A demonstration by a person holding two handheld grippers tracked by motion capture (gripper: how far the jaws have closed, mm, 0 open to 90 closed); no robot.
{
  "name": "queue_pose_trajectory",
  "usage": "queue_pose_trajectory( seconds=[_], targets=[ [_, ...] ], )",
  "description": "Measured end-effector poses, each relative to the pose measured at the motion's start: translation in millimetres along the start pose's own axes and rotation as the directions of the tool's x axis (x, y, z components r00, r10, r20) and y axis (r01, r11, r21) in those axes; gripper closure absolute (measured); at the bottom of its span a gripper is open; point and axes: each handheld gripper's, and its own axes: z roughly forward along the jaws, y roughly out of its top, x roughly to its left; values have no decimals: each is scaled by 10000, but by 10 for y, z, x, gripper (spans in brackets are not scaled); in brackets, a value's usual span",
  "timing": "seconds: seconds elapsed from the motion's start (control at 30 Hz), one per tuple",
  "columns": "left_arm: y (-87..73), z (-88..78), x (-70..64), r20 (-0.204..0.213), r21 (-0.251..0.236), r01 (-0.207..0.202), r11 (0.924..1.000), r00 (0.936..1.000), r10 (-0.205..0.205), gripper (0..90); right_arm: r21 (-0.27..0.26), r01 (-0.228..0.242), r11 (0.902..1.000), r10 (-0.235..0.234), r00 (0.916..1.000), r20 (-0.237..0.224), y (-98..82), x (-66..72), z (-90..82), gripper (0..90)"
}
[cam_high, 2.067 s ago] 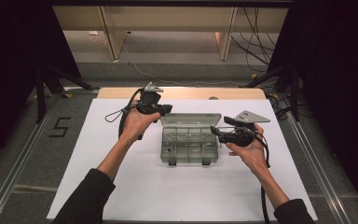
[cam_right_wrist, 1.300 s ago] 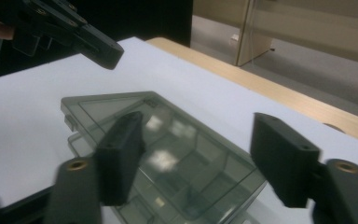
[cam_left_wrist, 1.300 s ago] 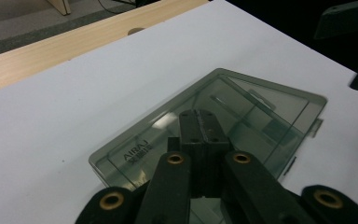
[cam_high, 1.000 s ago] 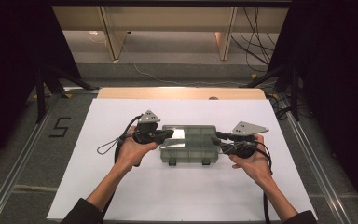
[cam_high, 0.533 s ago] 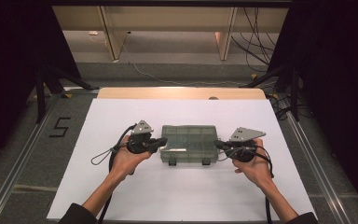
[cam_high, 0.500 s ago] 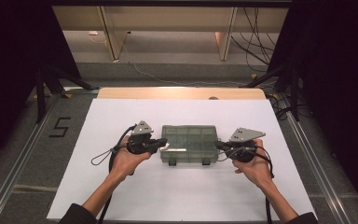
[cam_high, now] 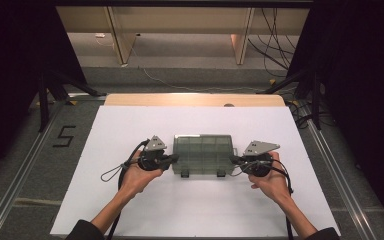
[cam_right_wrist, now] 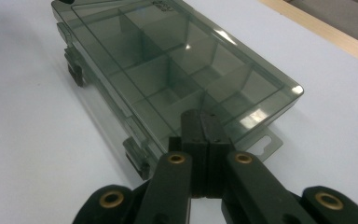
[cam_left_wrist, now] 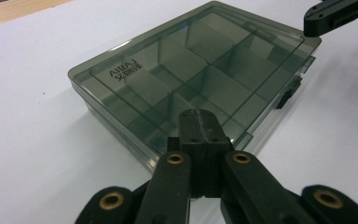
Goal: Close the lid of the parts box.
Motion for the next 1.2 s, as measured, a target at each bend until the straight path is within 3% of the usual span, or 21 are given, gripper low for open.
queue_pose_trajectory(
  seconds=[0.07,0.13,0.17,0.2,0.3,0.33,0.63,0.8,0.9,1.07,1.1,1.2],
  targets=[
    [-12,11,-13,-169,-5,167,9999,9997,-167,897,110,-22,9999,22,10000,-4,-8,5,8,900],
    [-24,14,-6,-101,31,41,10000,9999,-40,897,177,-69,9998,69,10000,-30,-12,7,13,900],
    [-32,17,-5,-18,121,165,9998,9999,-165,897,183,-74,9998,76,9999,-78,-13,7,13,900],
    [-43,24,-12,-157,42,169,9998,9997,-168,897,187,-85,9998,86,9999,-80,-14,8,14,900],
    [-55,31,1,-45,93,38,9999,10000,-38,897,210,76,9998,-74,9999,-70,-22,6,34,900],
    [-58,33,-1,-27,160,162,9997,9999,-161,897,220,90,9997,-89,9999,-65,-24,8,38,900],
    [-81,34,-4,-177,29,91,10000,9998,-91,897,237,50,9997,-47,9999,-117,-25,15,39,900],
    [-83,19,-1,-65,99,50,9999,10000,-50,897,233,20,9997,-17,9999,-132,-26,12,39,900],
    [-90,32,-15,-82,-109,288,9995,9995,-289,897,228,18,9997,-15,9999,-142,-27,12,39,900],
    [-98,31,-11,-168,3,206,9998,9996,-205,897,252,20,9997,-16,9999,-166,-27,11,36,900],
    [-101,25,-1,-130,158,5,9999,9999,-3,898,345,42,9994,-38,9999,-132,-29,11,37,900],
    [-119,50,-19,-196,-18,316,9995,9993,-316,897,361,86,9993,-80,9998,-170,-47,16,58,900]
  ],
)
